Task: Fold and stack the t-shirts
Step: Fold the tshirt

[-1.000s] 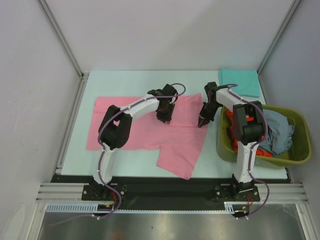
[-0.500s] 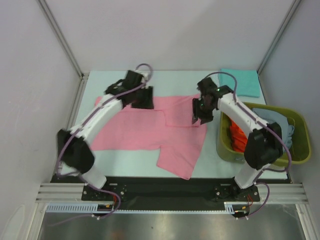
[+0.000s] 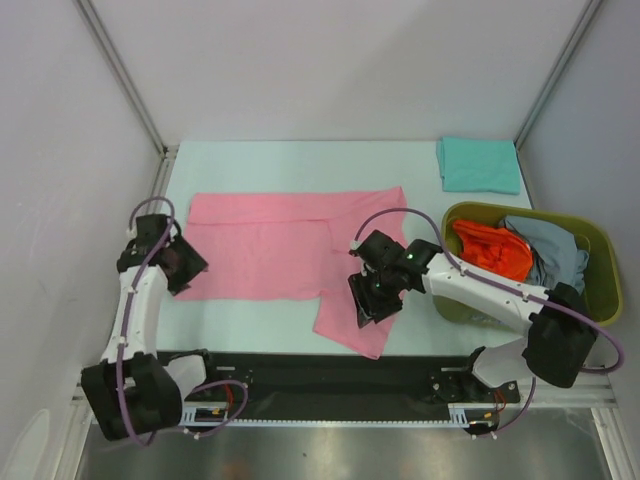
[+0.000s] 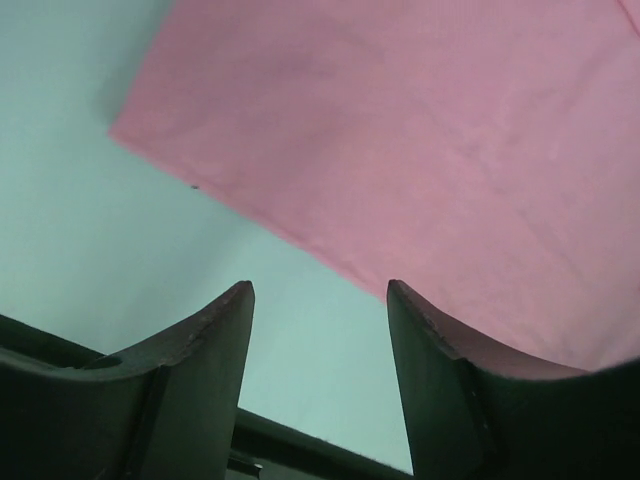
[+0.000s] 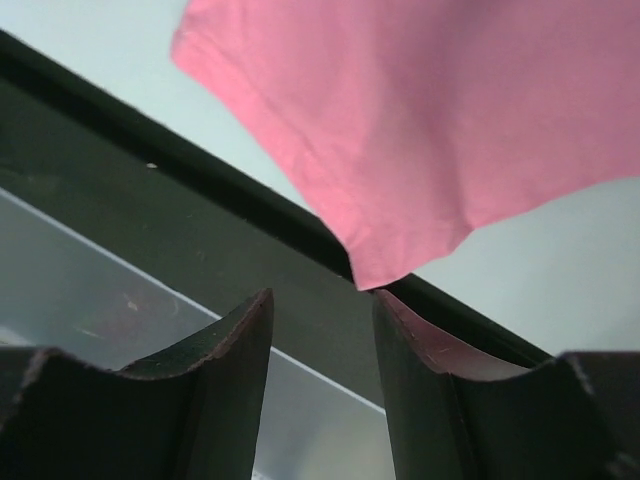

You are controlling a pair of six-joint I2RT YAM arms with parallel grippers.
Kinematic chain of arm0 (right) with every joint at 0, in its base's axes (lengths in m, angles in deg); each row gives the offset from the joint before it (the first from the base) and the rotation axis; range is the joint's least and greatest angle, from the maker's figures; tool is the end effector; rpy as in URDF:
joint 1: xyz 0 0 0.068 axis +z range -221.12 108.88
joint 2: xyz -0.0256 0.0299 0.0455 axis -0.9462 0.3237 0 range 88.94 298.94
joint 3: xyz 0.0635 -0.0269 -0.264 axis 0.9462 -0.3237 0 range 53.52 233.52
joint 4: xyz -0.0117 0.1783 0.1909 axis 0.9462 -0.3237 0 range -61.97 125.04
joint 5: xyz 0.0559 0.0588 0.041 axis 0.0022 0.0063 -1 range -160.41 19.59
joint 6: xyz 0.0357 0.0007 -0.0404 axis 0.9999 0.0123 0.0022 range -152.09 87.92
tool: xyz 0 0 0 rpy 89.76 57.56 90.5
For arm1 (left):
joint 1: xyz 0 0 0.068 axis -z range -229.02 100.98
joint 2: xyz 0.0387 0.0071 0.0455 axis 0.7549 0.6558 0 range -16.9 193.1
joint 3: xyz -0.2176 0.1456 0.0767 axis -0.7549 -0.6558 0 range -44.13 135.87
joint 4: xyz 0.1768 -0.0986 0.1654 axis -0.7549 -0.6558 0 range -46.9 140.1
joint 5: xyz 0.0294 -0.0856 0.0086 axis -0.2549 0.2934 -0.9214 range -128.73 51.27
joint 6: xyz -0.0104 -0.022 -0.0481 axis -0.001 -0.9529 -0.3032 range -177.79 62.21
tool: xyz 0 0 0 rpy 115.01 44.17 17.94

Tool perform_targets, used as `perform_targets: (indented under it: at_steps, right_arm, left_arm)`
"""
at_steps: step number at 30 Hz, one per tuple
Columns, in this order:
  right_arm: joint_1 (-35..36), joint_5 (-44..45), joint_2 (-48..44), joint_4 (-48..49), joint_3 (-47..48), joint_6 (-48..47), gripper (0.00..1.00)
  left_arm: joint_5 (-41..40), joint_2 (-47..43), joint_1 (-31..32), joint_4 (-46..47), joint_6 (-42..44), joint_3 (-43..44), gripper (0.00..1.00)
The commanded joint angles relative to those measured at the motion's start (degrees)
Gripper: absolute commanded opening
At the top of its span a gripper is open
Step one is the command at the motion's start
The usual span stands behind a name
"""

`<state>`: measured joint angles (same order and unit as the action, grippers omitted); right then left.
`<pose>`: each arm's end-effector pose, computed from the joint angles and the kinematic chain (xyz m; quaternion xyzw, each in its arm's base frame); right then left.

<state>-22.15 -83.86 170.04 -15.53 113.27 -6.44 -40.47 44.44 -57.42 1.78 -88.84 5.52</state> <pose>0.1664 0.2038 0.2378 -0.2163 0.9568 0.1866 0.0540 0.1978 0.0302 0.2594 -0.3296 0.9079 -0.0365 0.2566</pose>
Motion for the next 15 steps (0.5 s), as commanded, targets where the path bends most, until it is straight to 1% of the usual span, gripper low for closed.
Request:
perform_targets:
  at_steps: [1,2,3,5,6,9,13,15]
  right_arm:
    - [0.86,0.09,-3.49,2.93,0.81,4.14,0.5]
    - [0.86,0.27,-3.67,3.02,1.07,4.58,0.5]
    - [0.95,0.27,-3.84,3.19,1.07,4.93,0.5]
    - [1.04,0.88,-4.72,3.37,0.81,5.55,0.5]
    - [0.95,1.23,-5.16,3.54,0.64,5.73,0.5]
    - [0.95,1.5,-6.57,4.07,-0.76,5.38,0.5]
    - [0.95,0.53,-7.18,6.35,-2.88,3.19,0.5]
    - [0.86,0.45,-6.92,7.06,-3.14,2.48,0.5]
  left_arm:
    - [0.33,2.72,-10.47,3.83,-2.53,-3.23,0.61]
    - [0.16,5.08,-12.67,3.58,-2.7,-3.68,0.61]
    - [-0.02,6.23,-16.26,3.14,-3.05,-4.12,0.62]
    - [-0.98,6.51,-18.66,3.75,-3.4,-5.17,0.62]
    - [-1.33,5.99,-20.93,5.15,-4.1,-6.22,0.61]
    - [-1.78,4.93,-23.05,8.22,-5.42,-7.46,0.58]
    - [-1.61,9.58,-24.2,10.51,-5.16,-5.88,0.57]
    - [-0.55,11.25,-24.55,12.79,-5.07,-5.01,0.54]
